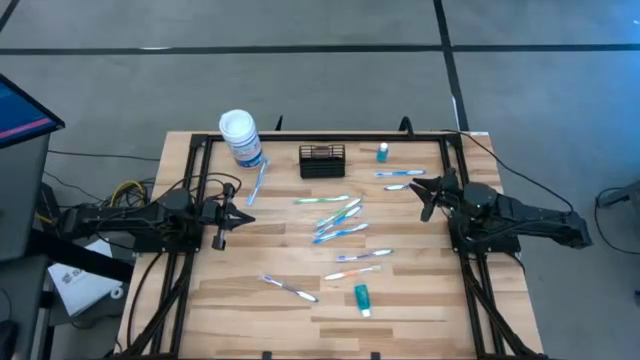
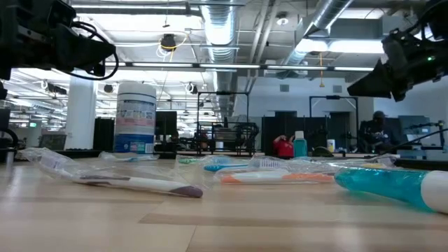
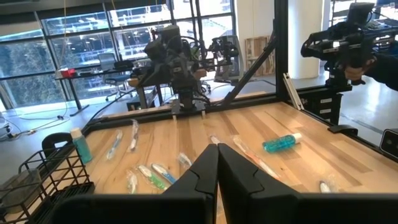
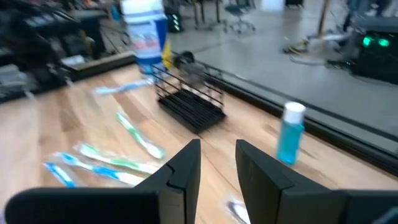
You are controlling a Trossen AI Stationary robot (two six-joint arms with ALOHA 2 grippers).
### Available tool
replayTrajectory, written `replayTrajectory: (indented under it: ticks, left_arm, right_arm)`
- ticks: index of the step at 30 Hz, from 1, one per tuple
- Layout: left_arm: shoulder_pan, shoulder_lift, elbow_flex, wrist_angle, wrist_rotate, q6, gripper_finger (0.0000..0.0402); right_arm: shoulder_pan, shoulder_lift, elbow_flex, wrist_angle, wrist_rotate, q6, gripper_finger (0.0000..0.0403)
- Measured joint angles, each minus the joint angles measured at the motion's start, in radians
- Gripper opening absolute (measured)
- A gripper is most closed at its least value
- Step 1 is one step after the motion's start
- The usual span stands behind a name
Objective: Pick & Place toothbrushing station
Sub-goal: Put the blue toothbrush into the black wire organizer
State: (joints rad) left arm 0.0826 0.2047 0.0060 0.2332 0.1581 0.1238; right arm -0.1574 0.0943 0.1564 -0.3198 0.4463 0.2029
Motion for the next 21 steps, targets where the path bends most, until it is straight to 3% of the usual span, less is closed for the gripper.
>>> replayTrajectory:
  ticks: [12, 21]
  left_arm:
    - [0.000, 0.000, 0.000, 0.011, 0.000, 0.002, 0.0001]
    - [0.000, 0.000, 0.000, 0.016, 0.000, 0.002, 0.0001]
  right_arm:
    - [-0.141, 0.341, 0.090, 0.013, -0.060, -0.034, 0.0092]
    - [-0.244, 0.658, 0.219, 0.025, -0.110, -0.181, 0.0092]
